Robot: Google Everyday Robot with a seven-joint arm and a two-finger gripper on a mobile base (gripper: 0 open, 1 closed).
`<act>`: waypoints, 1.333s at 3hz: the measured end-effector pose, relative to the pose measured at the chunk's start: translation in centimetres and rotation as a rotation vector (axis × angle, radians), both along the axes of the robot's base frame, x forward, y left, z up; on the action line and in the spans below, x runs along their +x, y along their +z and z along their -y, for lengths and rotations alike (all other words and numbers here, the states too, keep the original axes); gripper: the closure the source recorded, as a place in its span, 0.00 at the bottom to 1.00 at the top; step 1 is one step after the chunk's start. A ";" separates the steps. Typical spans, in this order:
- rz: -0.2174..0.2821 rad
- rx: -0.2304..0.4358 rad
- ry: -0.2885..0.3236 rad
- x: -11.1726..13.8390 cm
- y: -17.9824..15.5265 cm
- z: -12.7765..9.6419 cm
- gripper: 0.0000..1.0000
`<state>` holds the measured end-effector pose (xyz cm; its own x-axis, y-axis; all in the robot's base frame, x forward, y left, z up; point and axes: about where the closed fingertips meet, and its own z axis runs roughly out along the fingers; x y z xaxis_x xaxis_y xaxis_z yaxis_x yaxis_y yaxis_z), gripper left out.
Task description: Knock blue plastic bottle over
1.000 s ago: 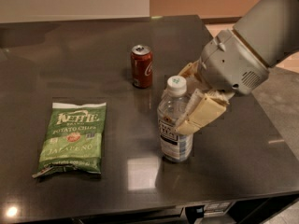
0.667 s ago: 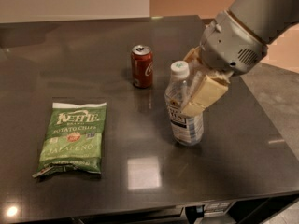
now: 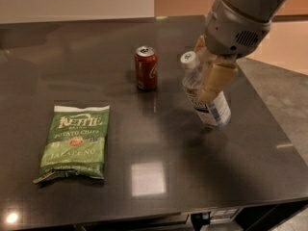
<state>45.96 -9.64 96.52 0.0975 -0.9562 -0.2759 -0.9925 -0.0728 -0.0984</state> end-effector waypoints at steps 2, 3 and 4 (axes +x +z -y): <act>0.038 -0.245 0.020 0.8 -3.1 2.5 1.00; 0.029 -0.306 0.040 0.3 -4.5 3.0 0.84; 0.019 -0.337 0.056 -0.4 -5.6 3.0 0.60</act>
Offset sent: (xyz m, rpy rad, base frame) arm -0.0074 -0.0488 -0.0528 -0.4063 0.0253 0.0473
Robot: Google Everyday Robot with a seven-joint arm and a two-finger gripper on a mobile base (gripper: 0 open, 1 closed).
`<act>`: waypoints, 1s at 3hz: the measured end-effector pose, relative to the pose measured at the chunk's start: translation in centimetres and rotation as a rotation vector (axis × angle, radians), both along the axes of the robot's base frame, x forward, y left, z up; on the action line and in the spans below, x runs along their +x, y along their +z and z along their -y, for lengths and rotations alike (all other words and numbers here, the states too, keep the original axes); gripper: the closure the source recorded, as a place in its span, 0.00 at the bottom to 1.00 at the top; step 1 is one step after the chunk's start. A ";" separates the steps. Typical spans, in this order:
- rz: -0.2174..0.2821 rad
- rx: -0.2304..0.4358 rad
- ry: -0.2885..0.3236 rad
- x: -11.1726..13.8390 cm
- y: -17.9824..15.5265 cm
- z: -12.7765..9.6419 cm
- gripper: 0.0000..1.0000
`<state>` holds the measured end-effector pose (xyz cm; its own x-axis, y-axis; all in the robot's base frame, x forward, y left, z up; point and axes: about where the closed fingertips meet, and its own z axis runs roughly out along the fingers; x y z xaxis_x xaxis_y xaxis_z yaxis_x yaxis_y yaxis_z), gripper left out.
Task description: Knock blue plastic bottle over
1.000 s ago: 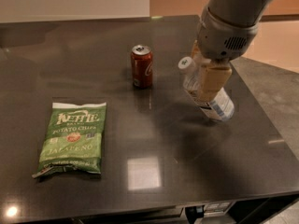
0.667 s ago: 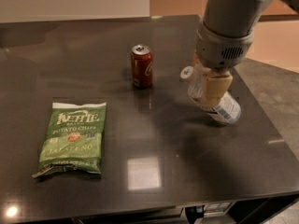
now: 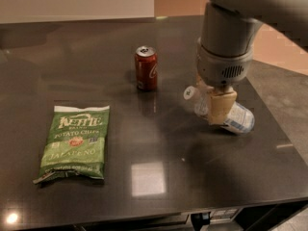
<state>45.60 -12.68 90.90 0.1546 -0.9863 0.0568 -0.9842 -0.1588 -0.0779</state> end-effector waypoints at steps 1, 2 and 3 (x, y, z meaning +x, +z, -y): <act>-0.018 0.017 -0.003 -0.7 -0.7 -0.1 0.37; -0.046 0.051 -0.005 -1.4 -1.2 -0.4 0.13; -0.079 0.092 -0.003 -2.2 -1.8 -0.7 0.00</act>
Offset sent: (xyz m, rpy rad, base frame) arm -0.0345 0.0009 -0.0211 0.0791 0.1379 -0.0103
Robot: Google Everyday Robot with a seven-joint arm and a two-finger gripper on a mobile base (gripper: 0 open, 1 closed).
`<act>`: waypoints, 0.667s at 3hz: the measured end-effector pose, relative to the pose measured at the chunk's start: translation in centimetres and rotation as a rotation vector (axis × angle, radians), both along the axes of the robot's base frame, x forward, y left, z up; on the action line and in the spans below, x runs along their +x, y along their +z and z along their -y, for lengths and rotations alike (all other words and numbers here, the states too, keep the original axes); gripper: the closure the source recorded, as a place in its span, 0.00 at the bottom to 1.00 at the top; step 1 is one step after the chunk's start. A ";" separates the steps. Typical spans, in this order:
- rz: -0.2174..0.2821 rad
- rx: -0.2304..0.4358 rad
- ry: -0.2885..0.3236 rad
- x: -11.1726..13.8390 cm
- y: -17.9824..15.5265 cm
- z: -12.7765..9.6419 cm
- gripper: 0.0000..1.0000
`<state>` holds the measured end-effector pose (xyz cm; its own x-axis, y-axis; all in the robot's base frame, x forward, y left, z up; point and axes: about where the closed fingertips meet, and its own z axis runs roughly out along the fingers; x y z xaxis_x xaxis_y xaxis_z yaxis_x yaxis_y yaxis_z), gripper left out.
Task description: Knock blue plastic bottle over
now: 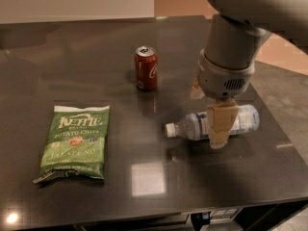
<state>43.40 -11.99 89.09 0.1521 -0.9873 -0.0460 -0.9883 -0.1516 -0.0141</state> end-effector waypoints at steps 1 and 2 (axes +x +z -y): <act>-0.050 0.062 0.000 -1.0 -1.4 -0.6 0.00; -0.050 0.062 0.000 -1.0 -1.4 -0.6 0.00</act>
Offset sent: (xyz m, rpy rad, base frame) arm -0.0296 -0.0005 -0.0210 0.0620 0.1386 -0.0001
